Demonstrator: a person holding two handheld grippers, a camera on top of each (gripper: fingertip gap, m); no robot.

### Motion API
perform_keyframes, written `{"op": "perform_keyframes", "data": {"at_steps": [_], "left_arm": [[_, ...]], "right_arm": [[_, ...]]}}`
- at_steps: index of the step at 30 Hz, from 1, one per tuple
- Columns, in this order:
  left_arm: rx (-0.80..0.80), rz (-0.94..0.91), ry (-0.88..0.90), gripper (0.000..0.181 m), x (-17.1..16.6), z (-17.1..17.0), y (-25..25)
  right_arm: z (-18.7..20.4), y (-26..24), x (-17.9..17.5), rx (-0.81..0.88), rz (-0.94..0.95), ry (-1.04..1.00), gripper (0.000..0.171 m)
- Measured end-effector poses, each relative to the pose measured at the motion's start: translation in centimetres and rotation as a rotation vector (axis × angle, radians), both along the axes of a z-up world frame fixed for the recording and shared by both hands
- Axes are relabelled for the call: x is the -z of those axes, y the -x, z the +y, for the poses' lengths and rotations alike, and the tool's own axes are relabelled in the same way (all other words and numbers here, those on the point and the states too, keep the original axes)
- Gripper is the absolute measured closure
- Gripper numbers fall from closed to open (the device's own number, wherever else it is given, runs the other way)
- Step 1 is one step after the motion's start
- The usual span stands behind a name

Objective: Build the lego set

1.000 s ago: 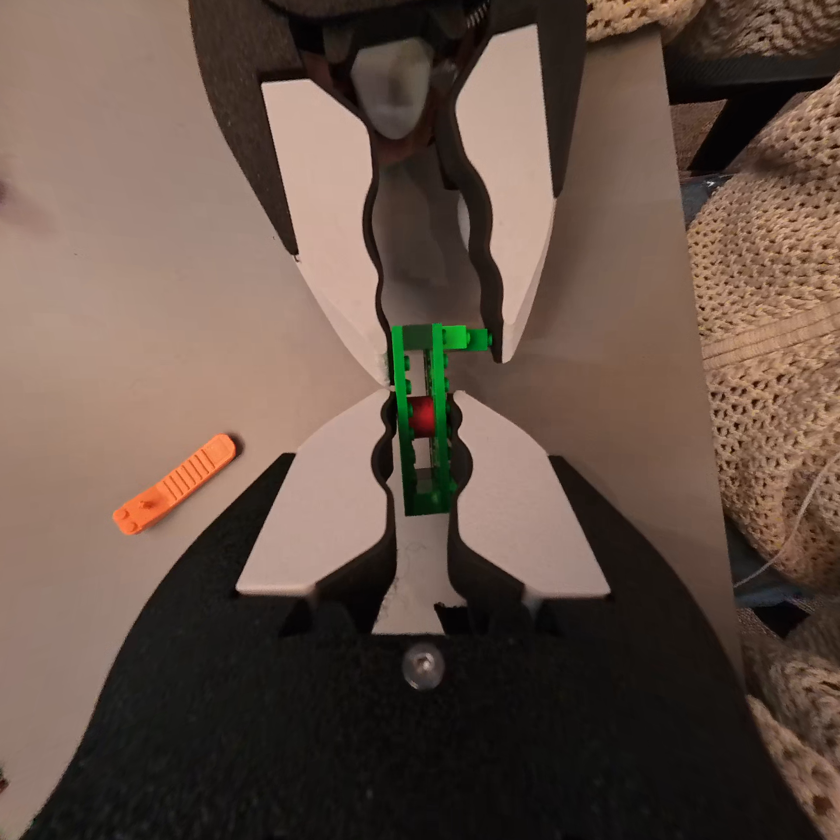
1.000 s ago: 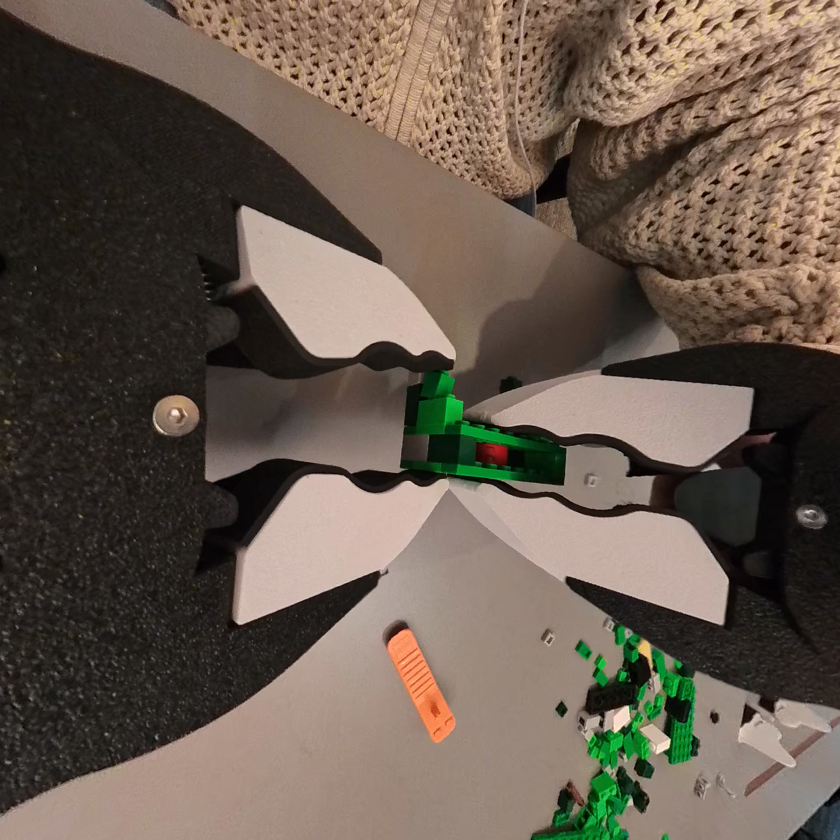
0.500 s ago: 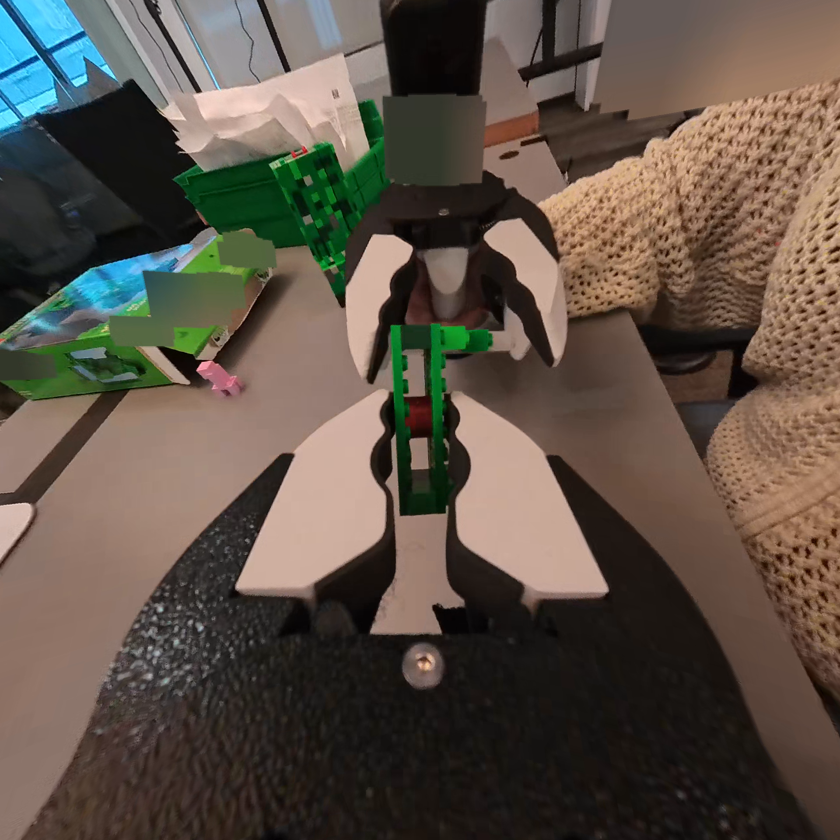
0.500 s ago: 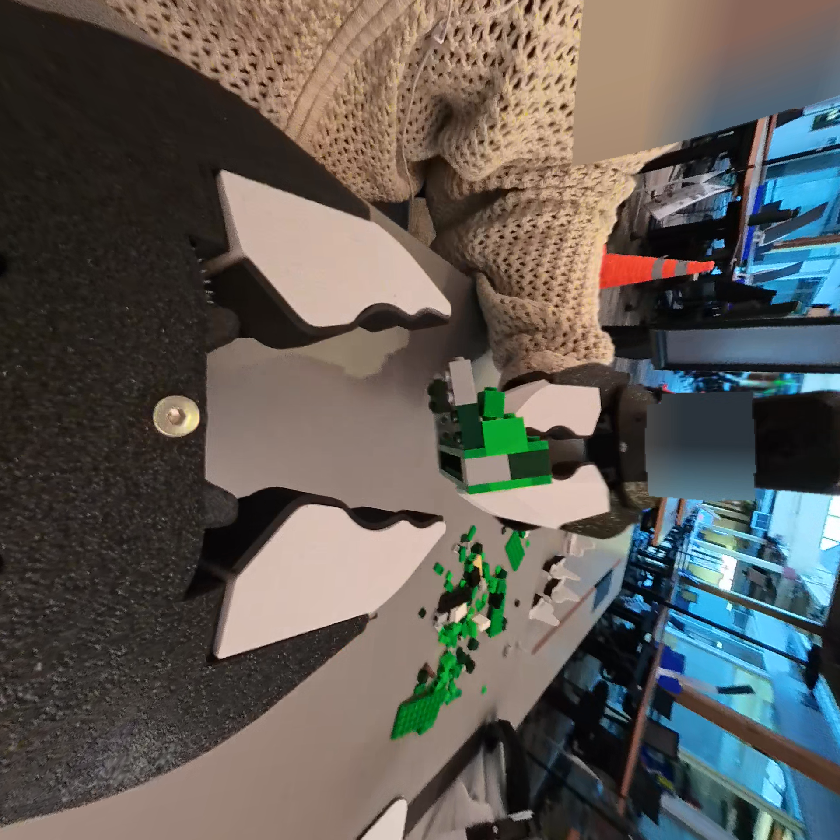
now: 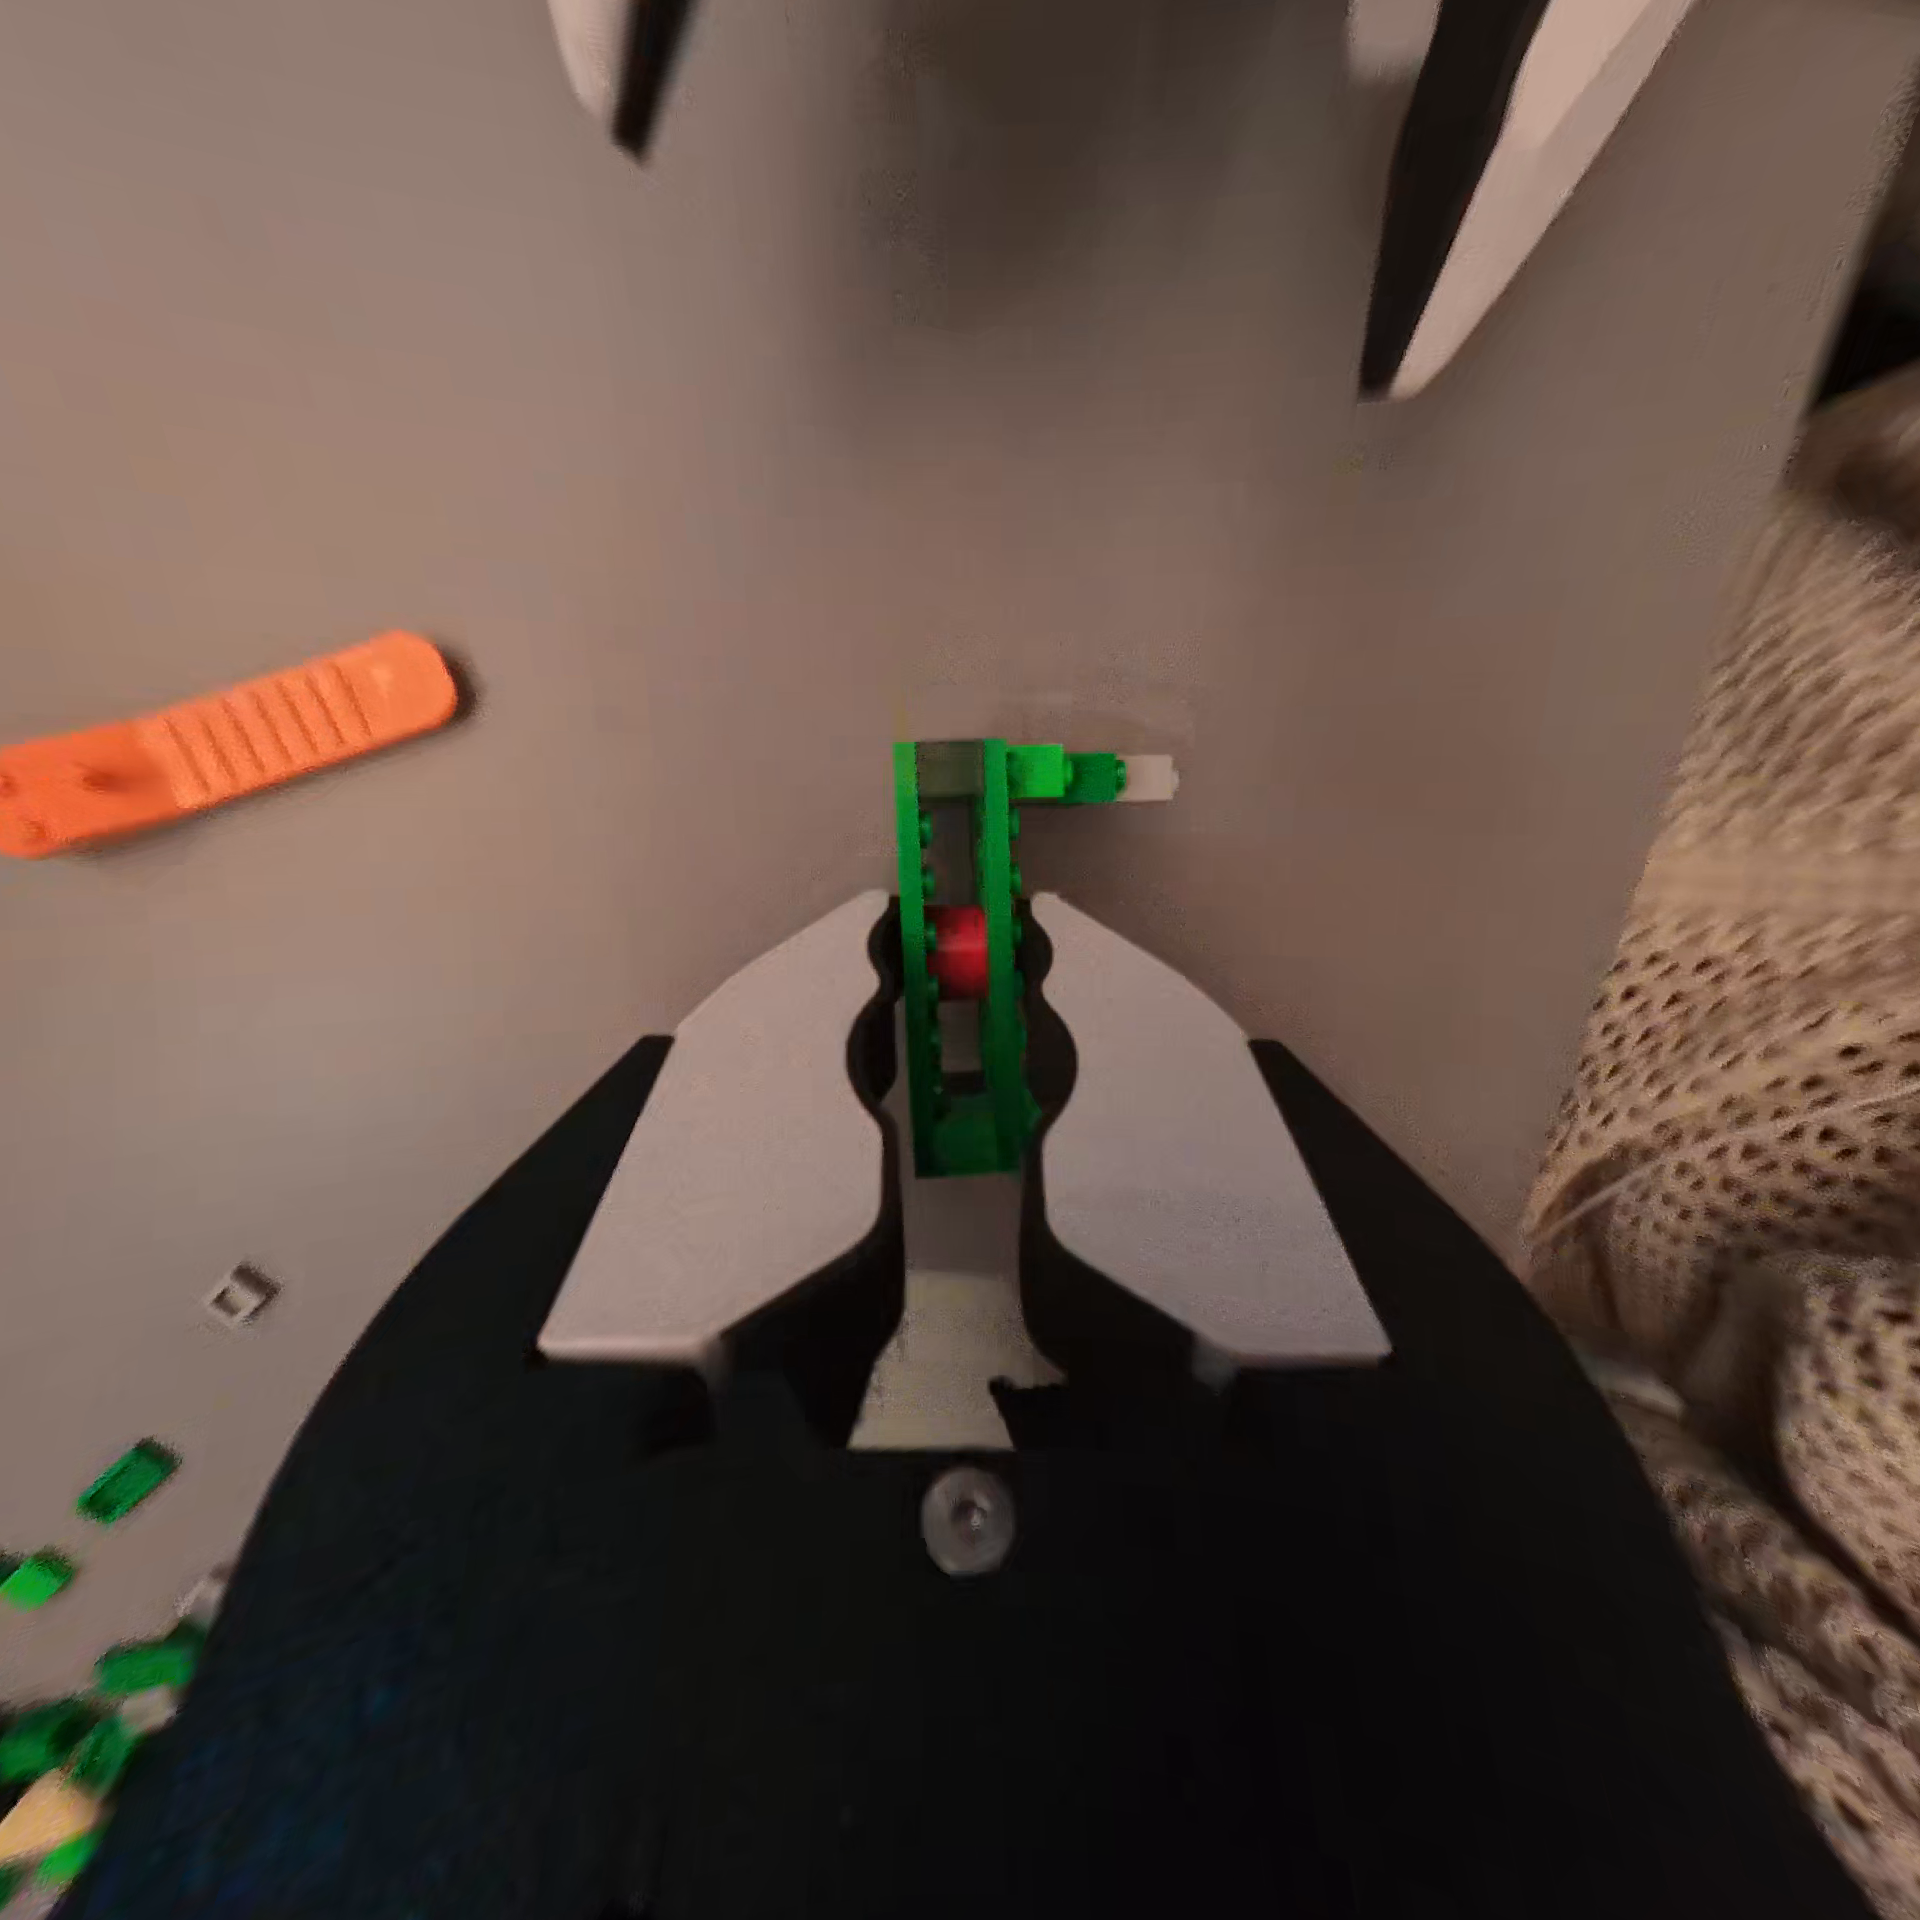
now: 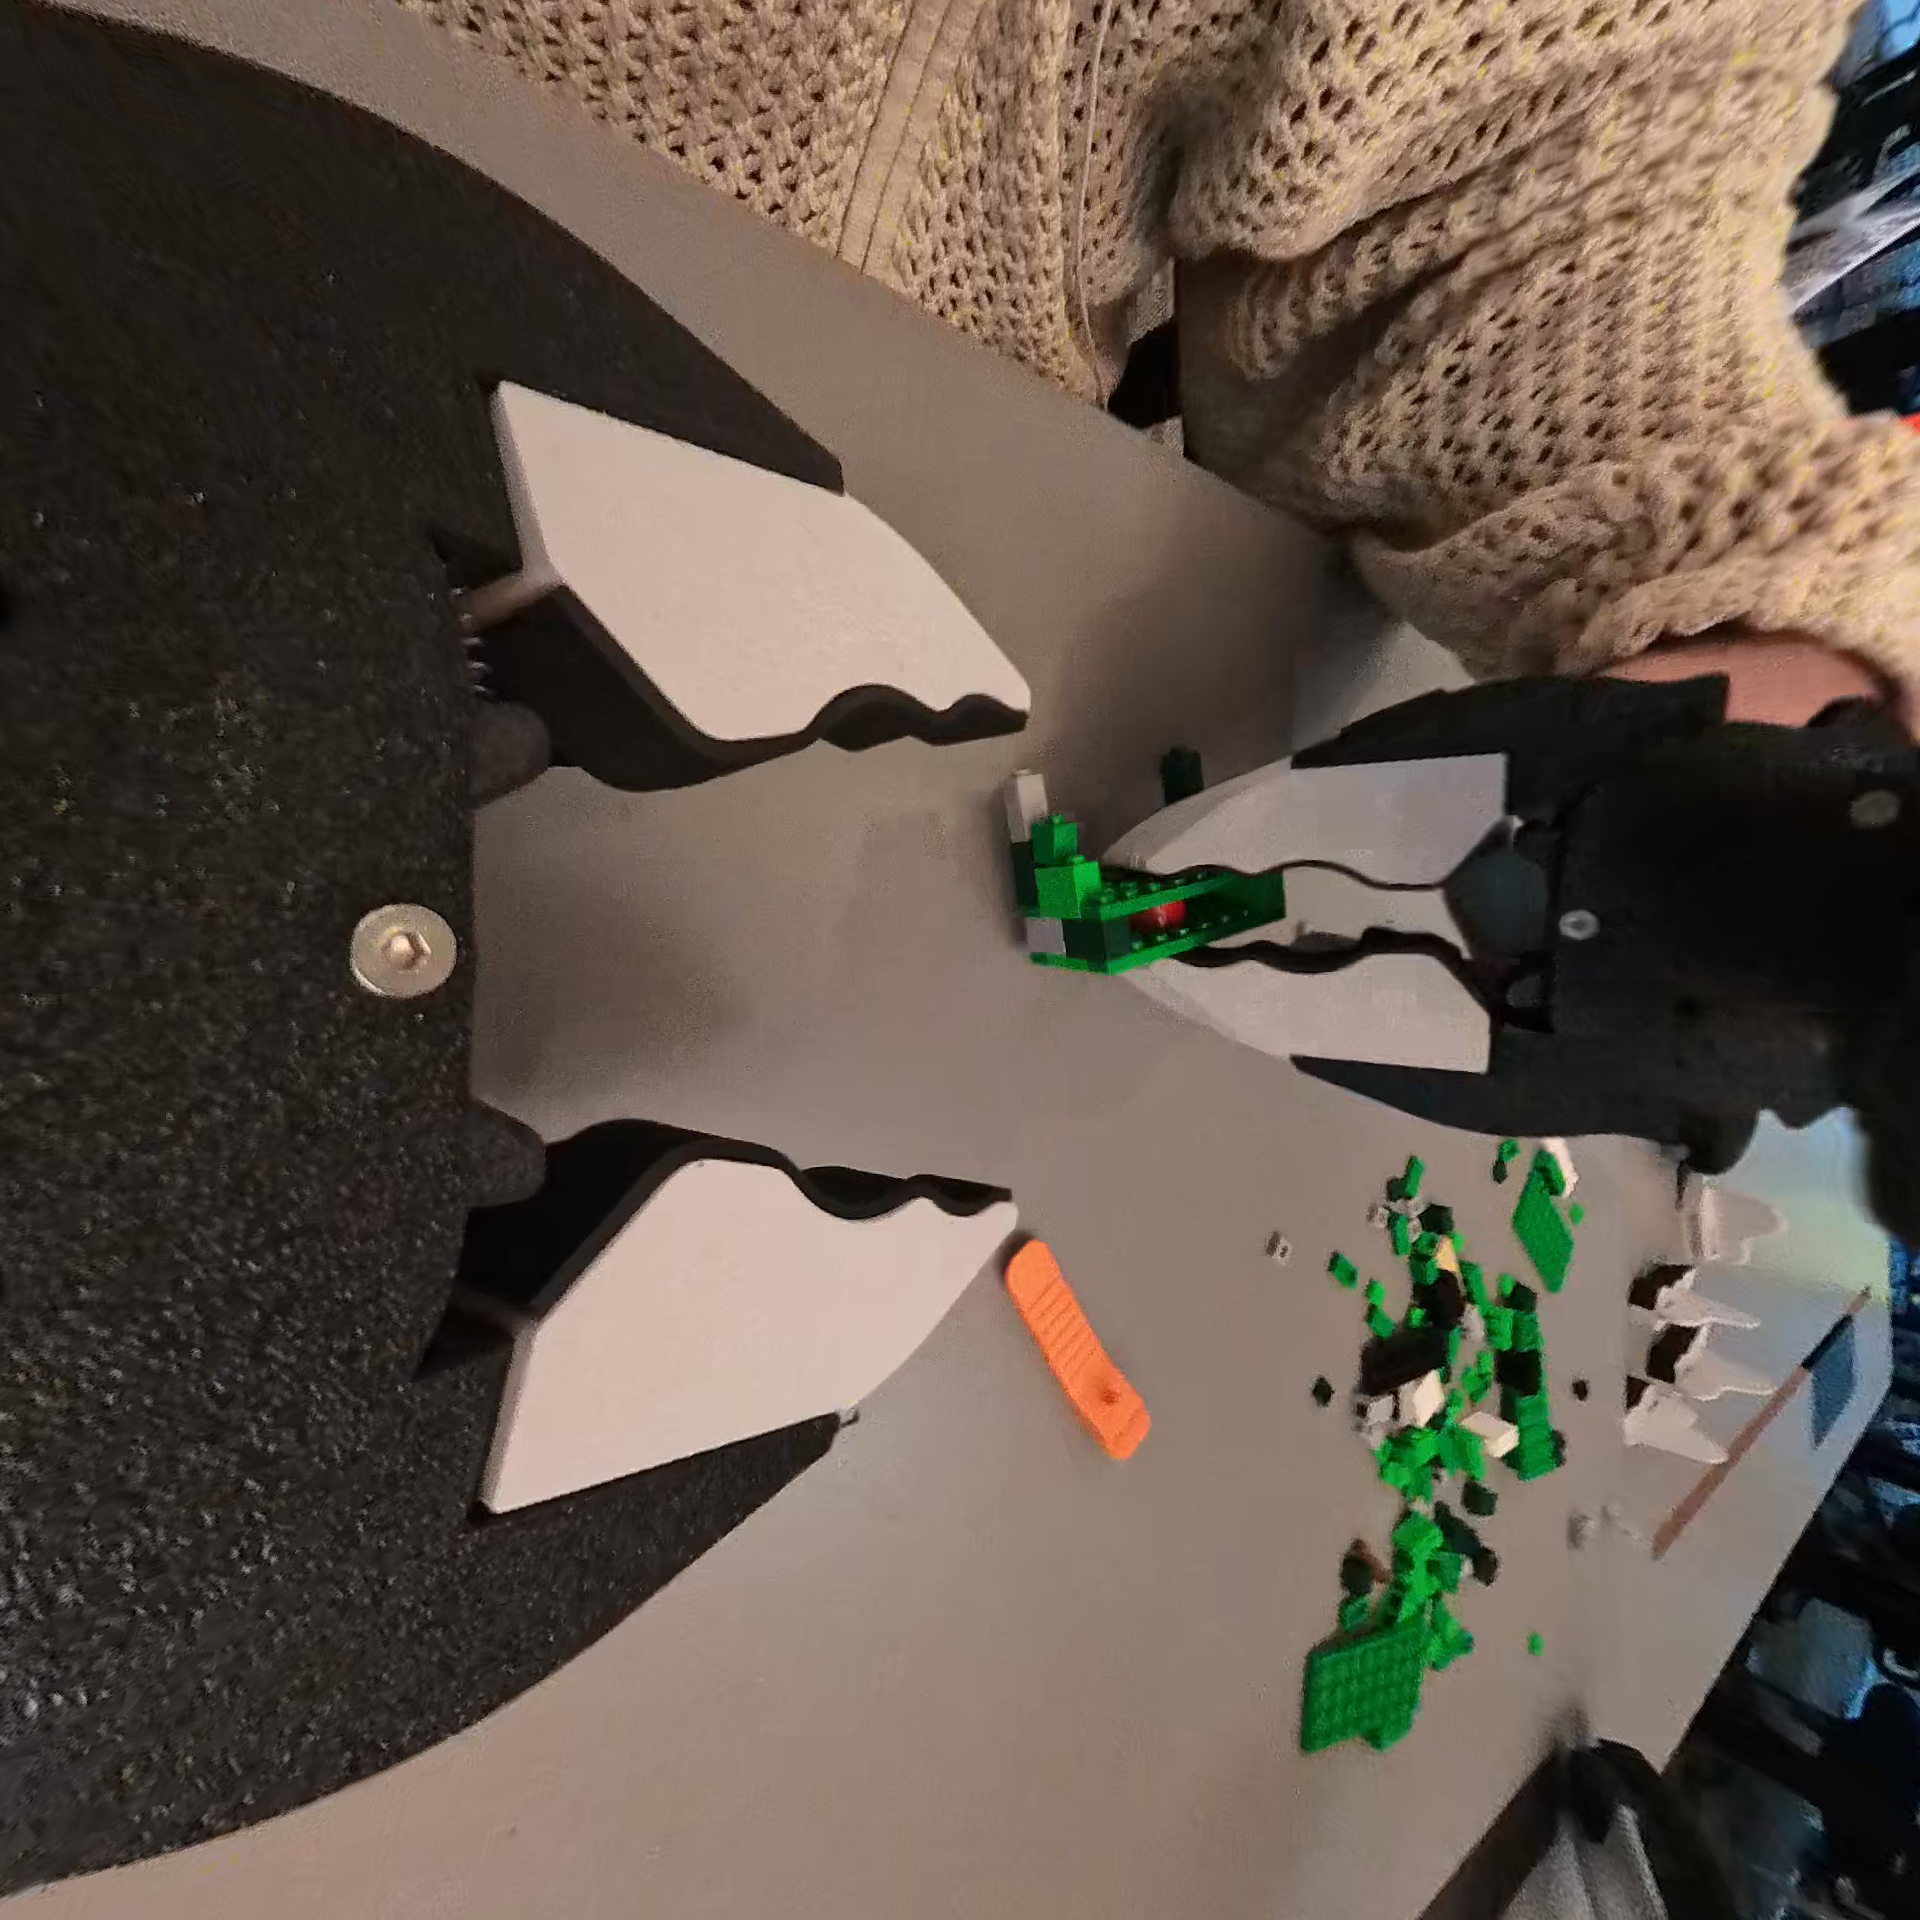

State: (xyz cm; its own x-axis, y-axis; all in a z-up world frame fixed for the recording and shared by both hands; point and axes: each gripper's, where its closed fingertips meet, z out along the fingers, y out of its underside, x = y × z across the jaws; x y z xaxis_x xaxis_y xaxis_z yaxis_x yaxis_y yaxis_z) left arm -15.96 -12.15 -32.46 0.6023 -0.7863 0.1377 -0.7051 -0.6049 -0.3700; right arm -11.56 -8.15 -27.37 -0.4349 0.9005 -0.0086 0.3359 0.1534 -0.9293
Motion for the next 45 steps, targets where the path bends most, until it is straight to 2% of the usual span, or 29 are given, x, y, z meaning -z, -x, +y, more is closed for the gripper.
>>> {"op": "perform_keyframes", "data": {"at_steps": [2,4,6,10,12,14,22,31,37,45], "left_arm": [[0.028,0.123,0.041,0.161,1.1,-0.2,0.6],[0.043,0.125,0.048,0.160,1.0,-0.1,0.2],[0.039,0.116,0.069,0.138,0.9,-0.4,0.0],[0.011,0.031,-0.003,0.112,-0.3,0.1,-0.7],[-0.009,-0.028,-0.058,0.113,-1.2,0.7,-1.6],[-0.009,0.014,-0.077,0.116,-1.0,0.8,-1.6],[-0.015,-0.036,-0.041,0.132,-0.8,1.1,-2.9],[-0.017,0.006,0.027,0.137,0.3,0.6,-2.2],[-0.017,-0.056,0.022,0.136,-0.5,0.8,-2.9],[-0.015,-0.047,0.063,0.144,-0.1,0.6,-2.9]], "right_arm": [[0.1,0.0,0.4,0.000,-0.023,0.006,0.094],[0.2,0.1,0.8,0.004,-0.036,0.002,0.095],[0.3,0.1,1.0,0.008,-0.048,0.003,0.096],[0.7,0.1,0.9,0.018,-0.048,0.004,0.098],[0.8,0.1,0.8,0.023,-0.042,0.010,0.100],[0.9,0.1,0.7,0.025,-0.042,0.019,0.101],[0.7,0.1,1.4,0.025,-0.081,0.019,0.105],[0.3,0.0,1.9,0.013,-0.110,0.015,0.108],[0.2,-0.1,2.0,0.007,-0.119,0.014,0.110],[0.0,0.0,2.2,0.000,-0.129,0.015,0.112]]}}
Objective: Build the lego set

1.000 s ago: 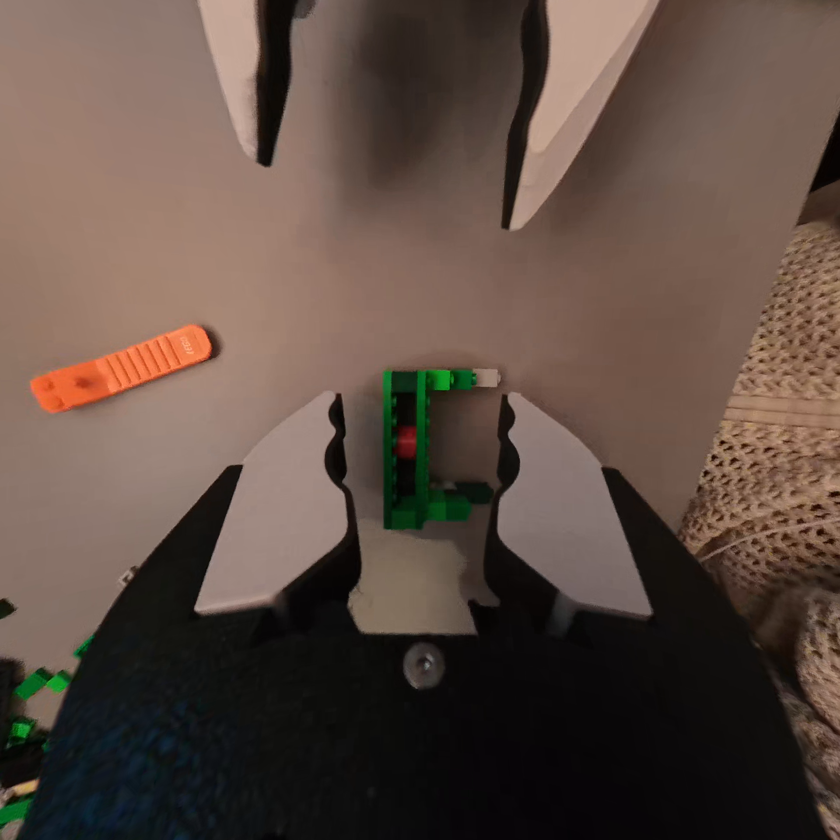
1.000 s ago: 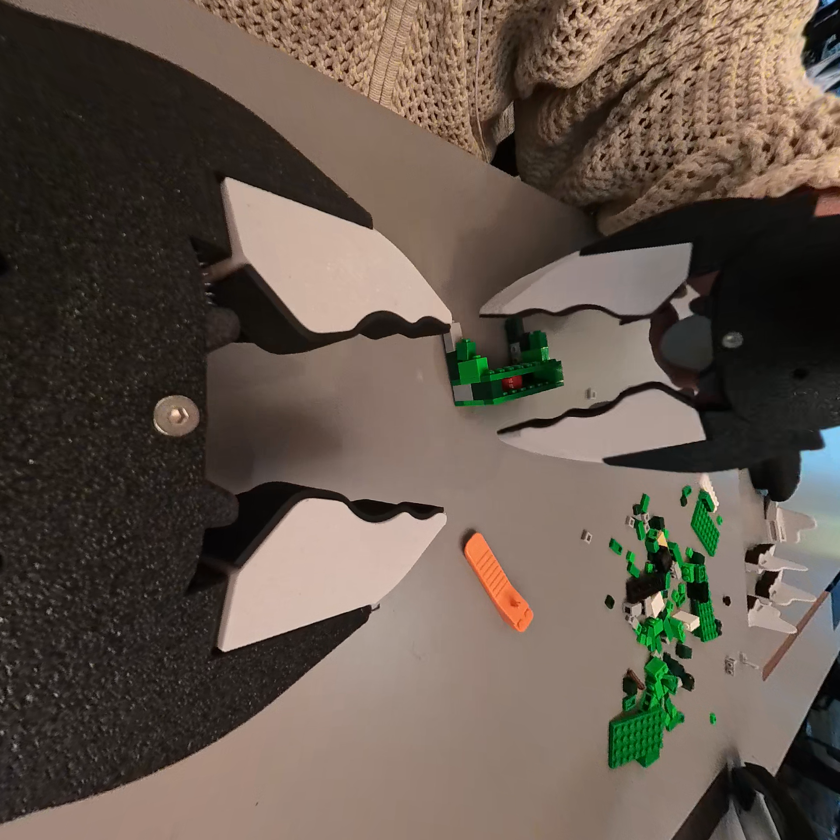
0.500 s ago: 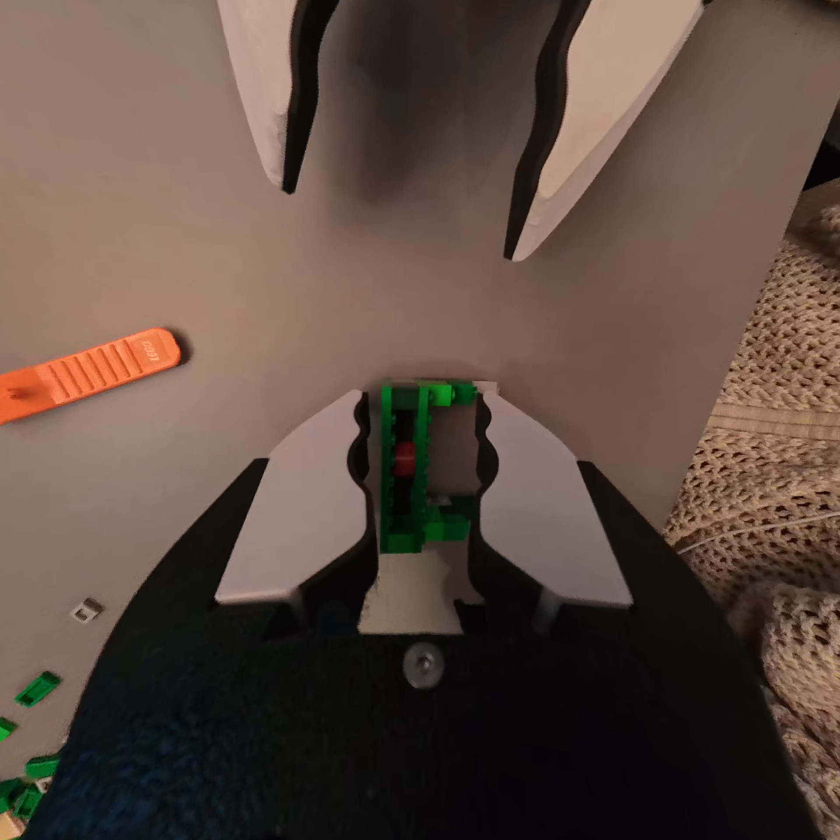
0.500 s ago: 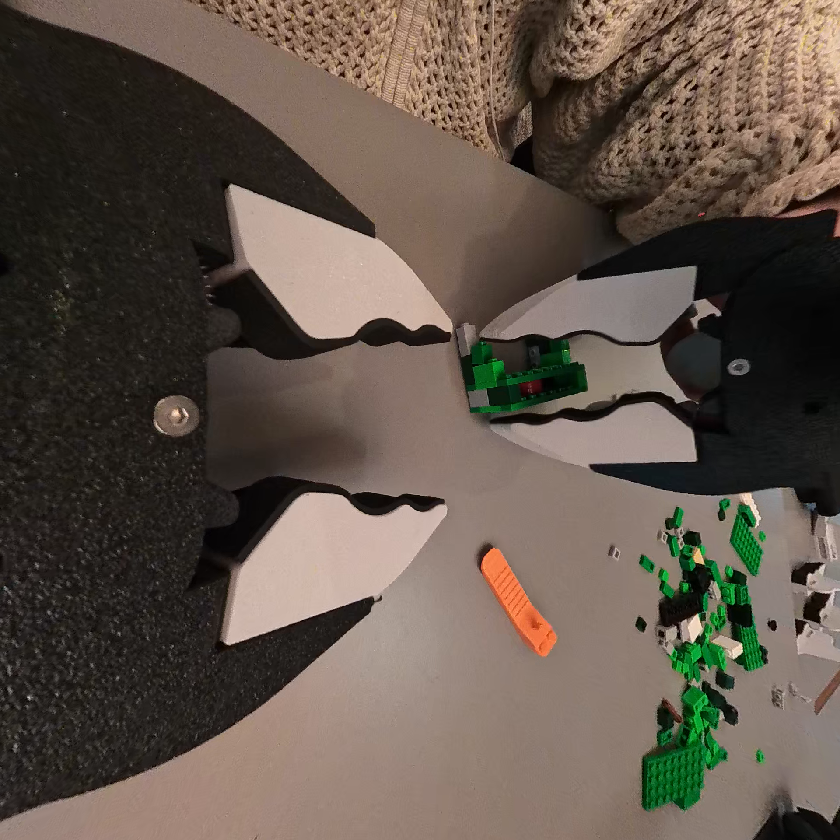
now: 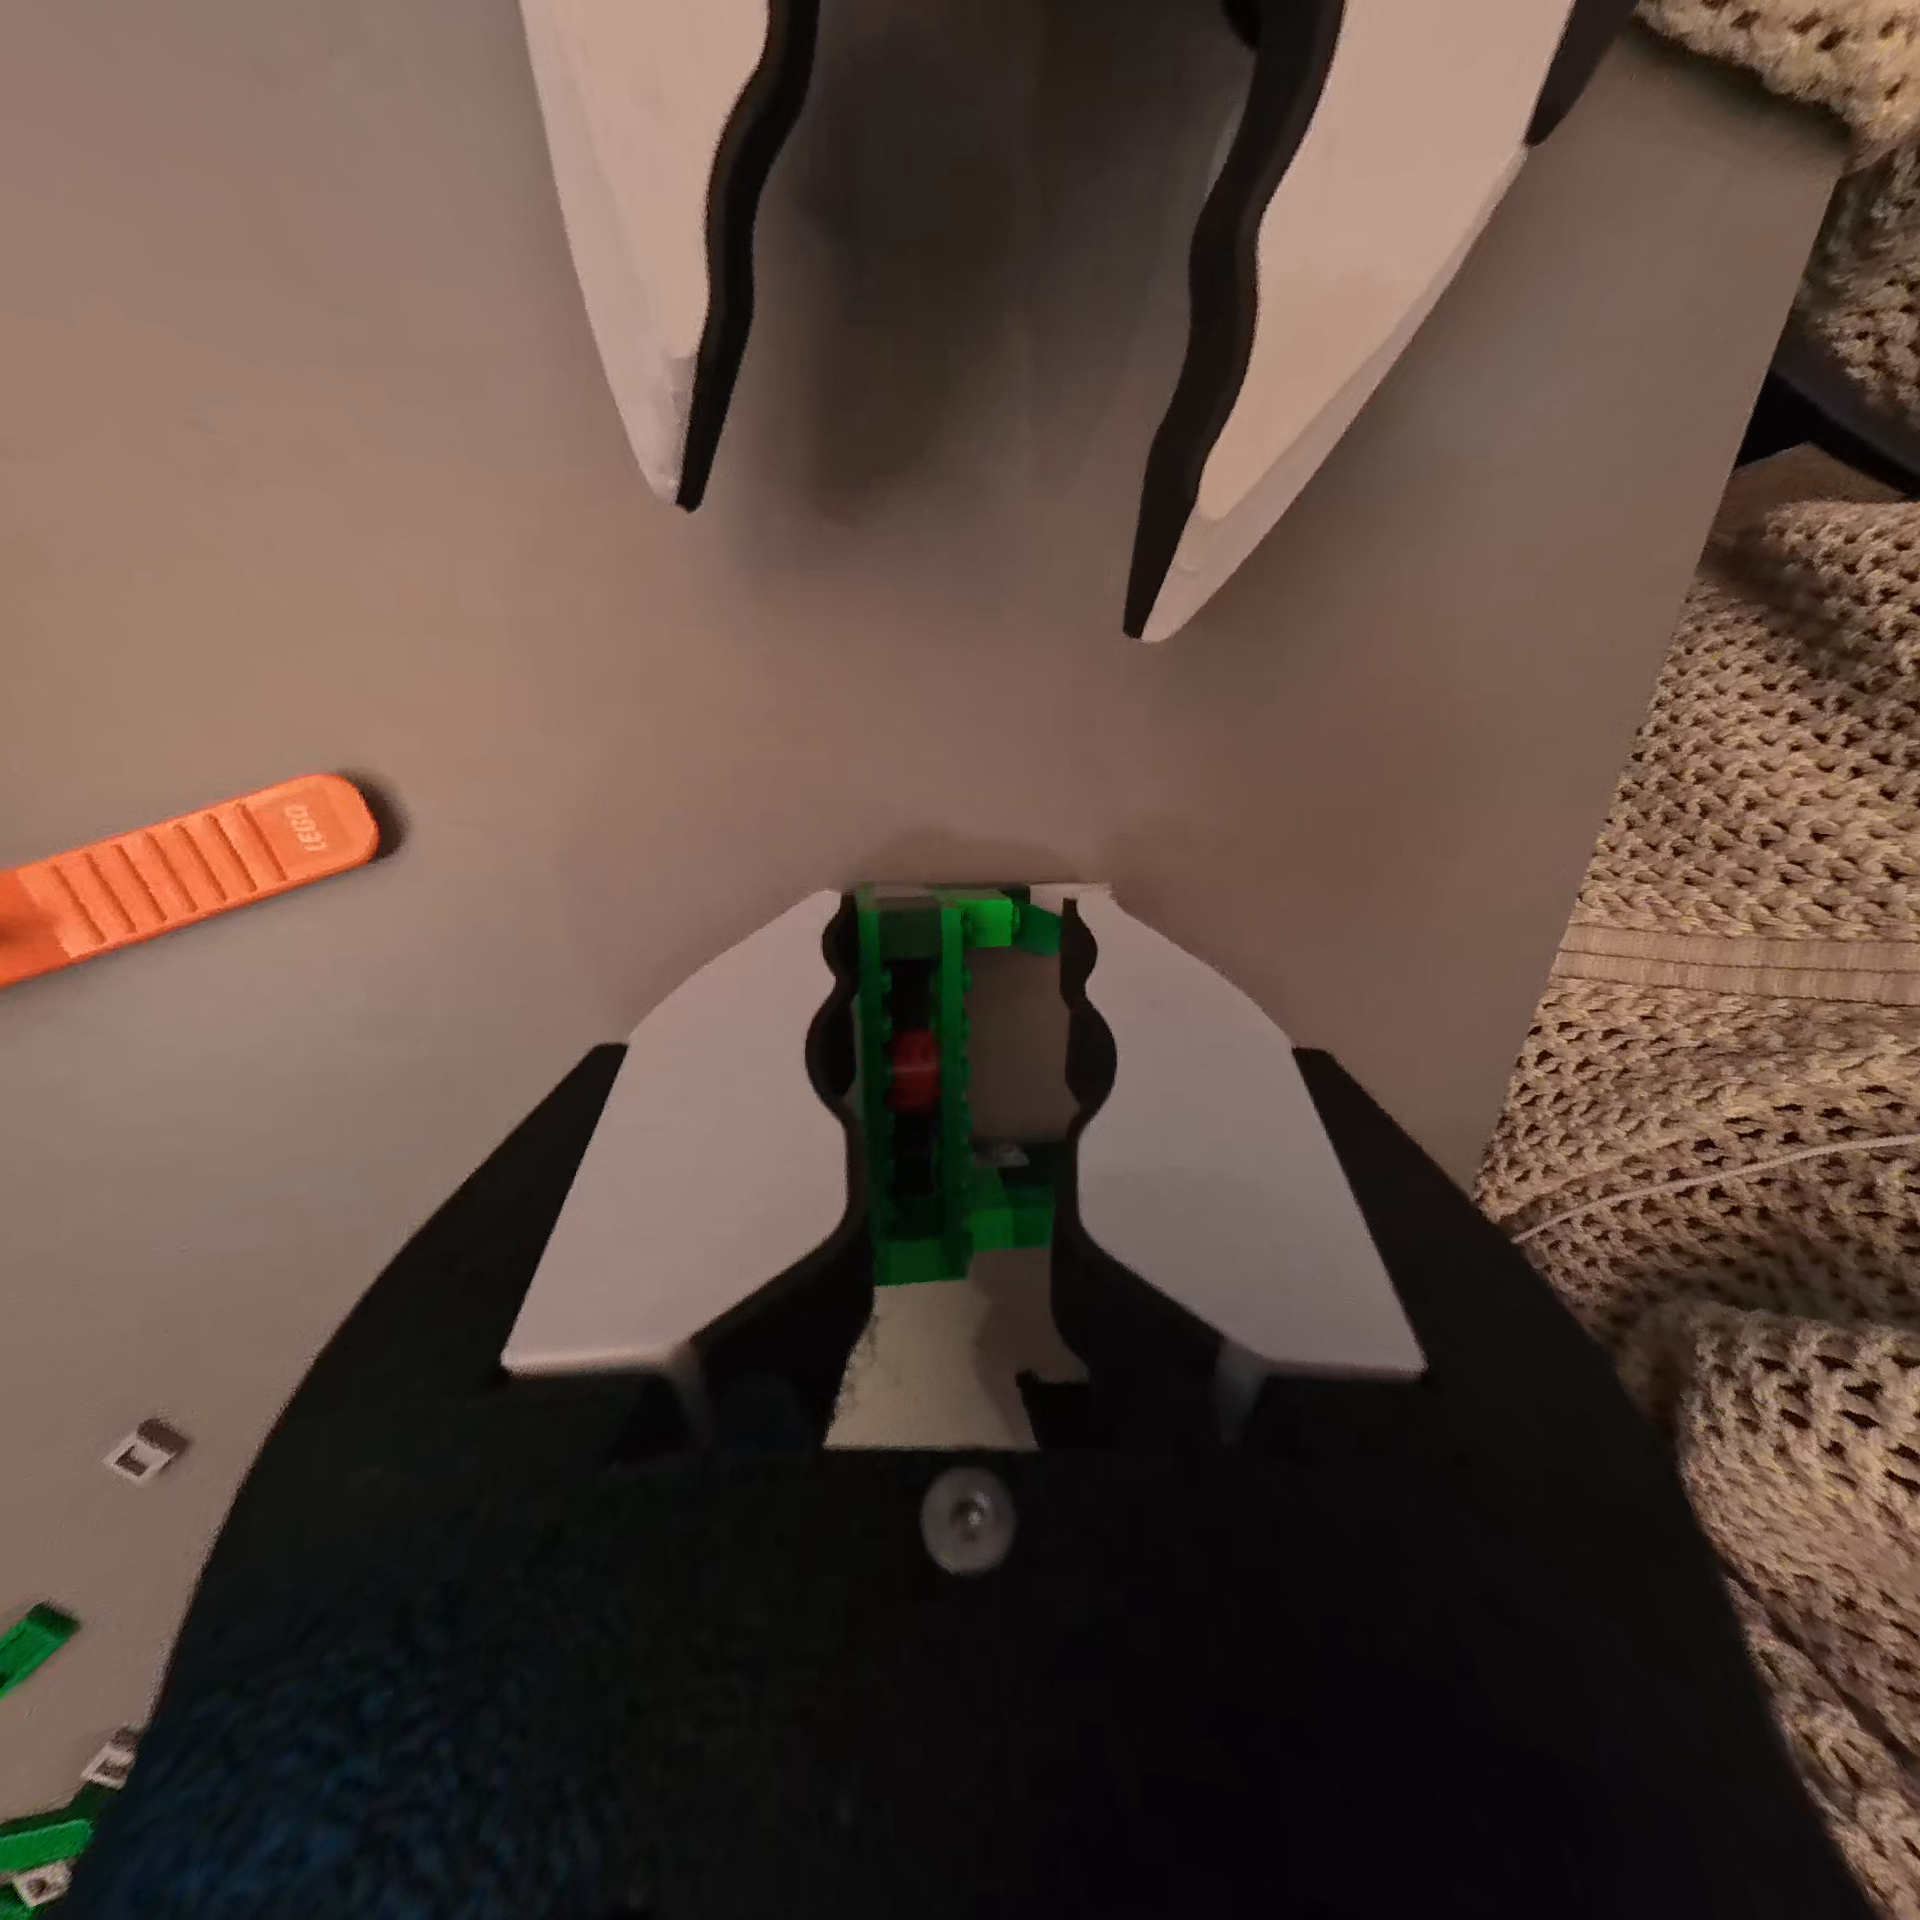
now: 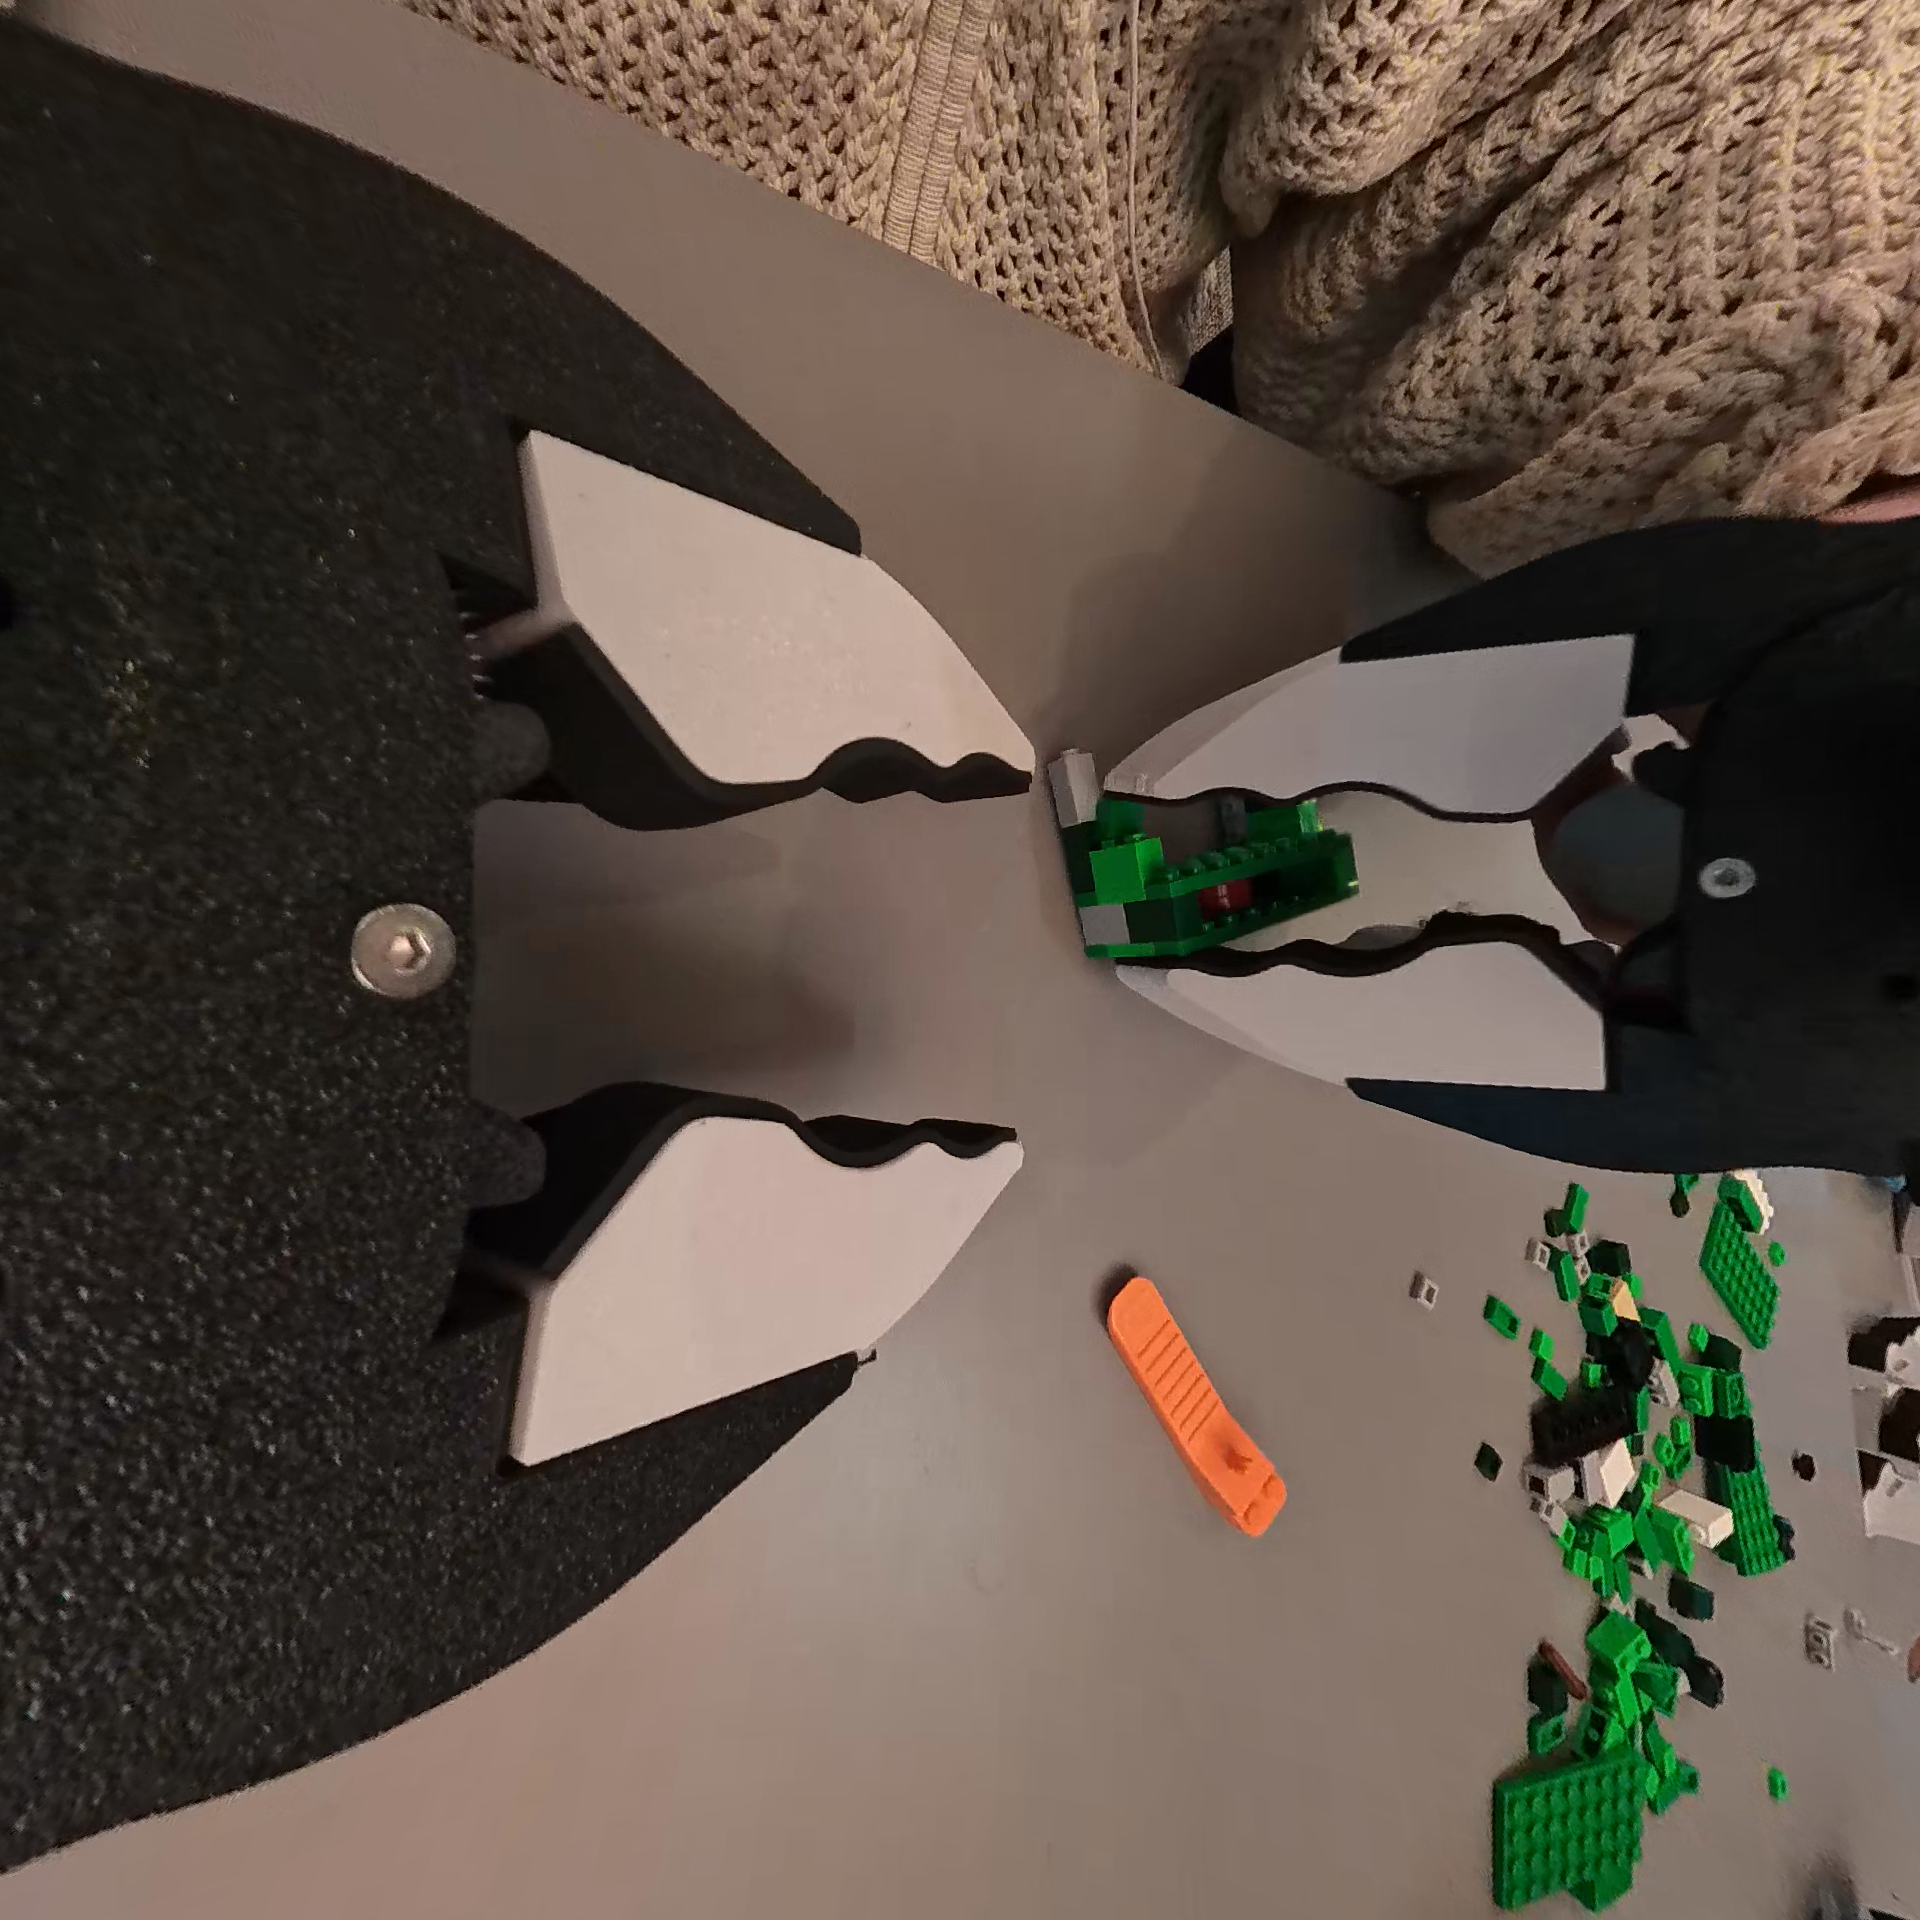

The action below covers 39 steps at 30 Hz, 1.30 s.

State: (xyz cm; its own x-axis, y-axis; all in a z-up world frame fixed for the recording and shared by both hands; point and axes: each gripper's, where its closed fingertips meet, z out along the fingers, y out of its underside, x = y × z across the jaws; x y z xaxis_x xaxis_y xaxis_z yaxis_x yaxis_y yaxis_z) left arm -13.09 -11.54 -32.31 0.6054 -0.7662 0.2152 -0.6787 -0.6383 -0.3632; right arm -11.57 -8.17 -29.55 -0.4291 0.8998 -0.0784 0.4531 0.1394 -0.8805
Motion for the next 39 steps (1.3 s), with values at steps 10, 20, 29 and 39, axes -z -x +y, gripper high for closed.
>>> {"op": "perform_keyframes", "data": {"at_steps": [10,20,29,39], "left_arm": [[0.009,-0.020,0.021,0.144,0.0,-0.3,-0.3],[0.008,-0.066,-0.115,0.136,-2.0,-1.0,0.9],[-0.061,-0.060,-0.344,0.128,-2.4,-2.0,1.8],[-0.025,-0.030,-0.318,0.125,-1.0,-1.7,1.5]], "right_arm": [[-0.2,-0.1,0.1,-0.003,-0.009,0.005,0.114],[-1.6,0.2,0.3,-0.036,-0.011,-0.007,0.115],[-4.3,1.8,1.2,-0.030,-0.018,-0.123,0.102],[-4.4,2.6,2.1,0.000,-0.040,-0.210,0.105]]}}
